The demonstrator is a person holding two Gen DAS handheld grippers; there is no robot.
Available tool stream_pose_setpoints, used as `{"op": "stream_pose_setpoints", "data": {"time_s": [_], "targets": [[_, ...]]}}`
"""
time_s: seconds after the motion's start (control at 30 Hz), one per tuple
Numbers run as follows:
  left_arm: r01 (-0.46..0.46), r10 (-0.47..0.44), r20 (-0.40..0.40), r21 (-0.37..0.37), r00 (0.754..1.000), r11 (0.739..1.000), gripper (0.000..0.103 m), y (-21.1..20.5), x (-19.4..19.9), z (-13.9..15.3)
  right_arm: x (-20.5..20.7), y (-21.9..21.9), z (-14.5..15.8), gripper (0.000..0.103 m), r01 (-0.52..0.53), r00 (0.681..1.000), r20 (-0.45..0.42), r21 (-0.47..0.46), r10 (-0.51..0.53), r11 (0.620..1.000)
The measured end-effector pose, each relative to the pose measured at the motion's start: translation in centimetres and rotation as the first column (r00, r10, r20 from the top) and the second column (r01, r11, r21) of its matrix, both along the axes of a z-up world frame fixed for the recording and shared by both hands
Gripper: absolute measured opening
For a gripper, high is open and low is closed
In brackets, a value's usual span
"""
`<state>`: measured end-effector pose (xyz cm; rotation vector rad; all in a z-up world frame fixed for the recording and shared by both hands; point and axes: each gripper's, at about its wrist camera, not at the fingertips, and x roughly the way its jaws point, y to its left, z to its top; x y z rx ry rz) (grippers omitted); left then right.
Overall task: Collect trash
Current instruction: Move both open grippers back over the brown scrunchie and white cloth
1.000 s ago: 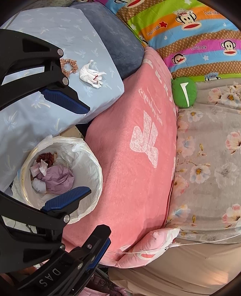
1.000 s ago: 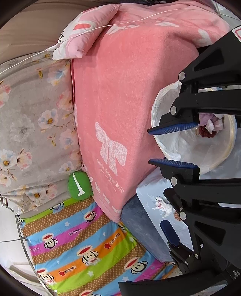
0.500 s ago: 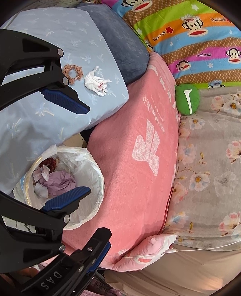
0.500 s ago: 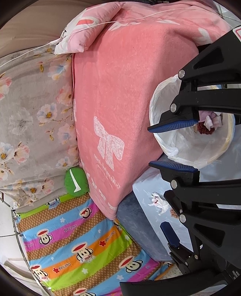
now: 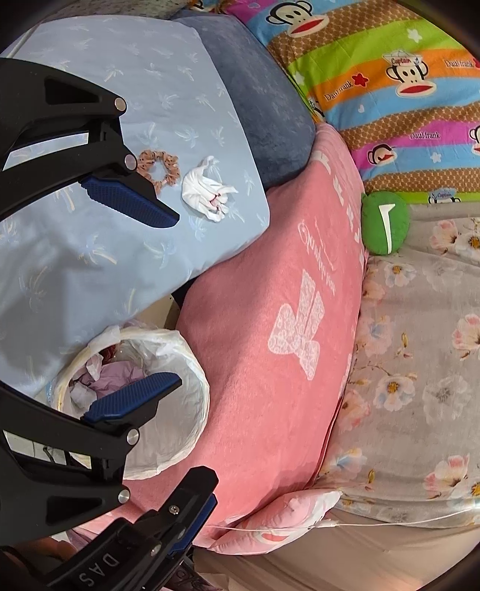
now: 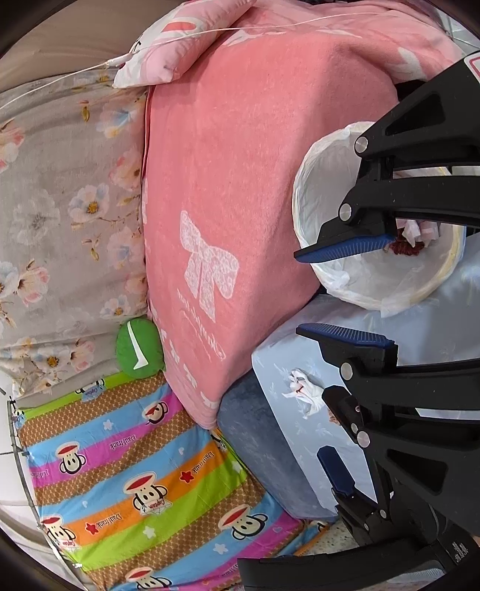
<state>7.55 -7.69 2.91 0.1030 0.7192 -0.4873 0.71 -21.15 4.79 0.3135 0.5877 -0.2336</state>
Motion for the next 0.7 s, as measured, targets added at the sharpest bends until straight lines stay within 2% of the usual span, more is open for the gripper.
{"op": "stream_pose_setpoints", "data": {"time_s": [0.37, 0.7], "targets": [[-0.084, 0.083, -0.058, 0.0, 0.995, 0.996, 0.077, 4.1, 2.3, -1.9, 2.4, 3.3, -1.1, 0.038, -0.057, 0.998, -0.034, -0.001, 0.057, 0.998], [-0.183, 0.185, -0.11, 0.033, 0.977, 0.983, 0.078, 8.4, 5.4, -4.5, 5.9, 6.7, -3.2, 0.041, -0.12, 0.989, -0.082, 0.01, 0.12, 0.993]]}}
